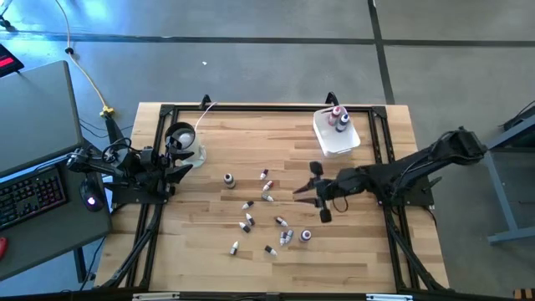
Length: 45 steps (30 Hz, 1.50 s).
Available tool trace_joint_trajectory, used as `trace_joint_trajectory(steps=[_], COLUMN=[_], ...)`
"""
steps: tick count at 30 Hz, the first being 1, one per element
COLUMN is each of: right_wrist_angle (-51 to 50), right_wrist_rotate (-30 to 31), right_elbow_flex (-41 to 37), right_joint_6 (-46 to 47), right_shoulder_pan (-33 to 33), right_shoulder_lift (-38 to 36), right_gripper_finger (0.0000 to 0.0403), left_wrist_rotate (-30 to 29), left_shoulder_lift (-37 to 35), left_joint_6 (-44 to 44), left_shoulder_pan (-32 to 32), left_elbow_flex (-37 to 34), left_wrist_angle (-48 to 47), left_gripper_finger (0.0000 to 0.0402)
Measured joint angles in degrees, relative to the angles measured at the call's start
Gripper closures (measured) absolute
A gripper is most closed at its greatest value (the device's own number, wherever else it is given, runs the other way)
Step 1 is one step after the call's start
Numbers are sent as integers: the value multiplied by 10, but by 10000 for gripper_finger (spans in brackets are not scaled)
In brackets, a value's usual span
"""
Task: Pick & Place food coloring
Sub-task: Put the big violet food coloring bottle into the white bin
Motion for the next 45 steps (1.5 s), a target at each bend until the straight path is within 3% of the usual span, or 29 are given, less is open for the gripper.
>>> trace_joint_trajectory(steps=[6, 14, 23, 35, 45], right_wrist_angle=[3, 71, 97, 99, 50], right_wrist_rotate=[-76, -86, -23, -43, 14], right_elbow_flex=[0, 0, 0, 0, 0], right_joint_6=[57, 40, -2, -8, 35], right_shoulder_pan=[42, 126, 153, 153, 153], right_shoulder_lift=[18, 88, 165, 167, 166], right_gripper_finger=[299, 299, 299, 299, 308], left_wrist_rotate=[0, 0, -1, 0, 0], left_shoulder_lift=[0, 0, 0, 0, 0], left_joint_6=[-1, -2, -1, -13, -13], left_shoulder_pan=[0, 0, 0, 0, 0], left_elbow_flex=[0, 0, 0, 0, 0], left_wrist_angle=[0, 0, 0, 0, 0], left_gripper_finger=[215, 215, 215, 215, 215])
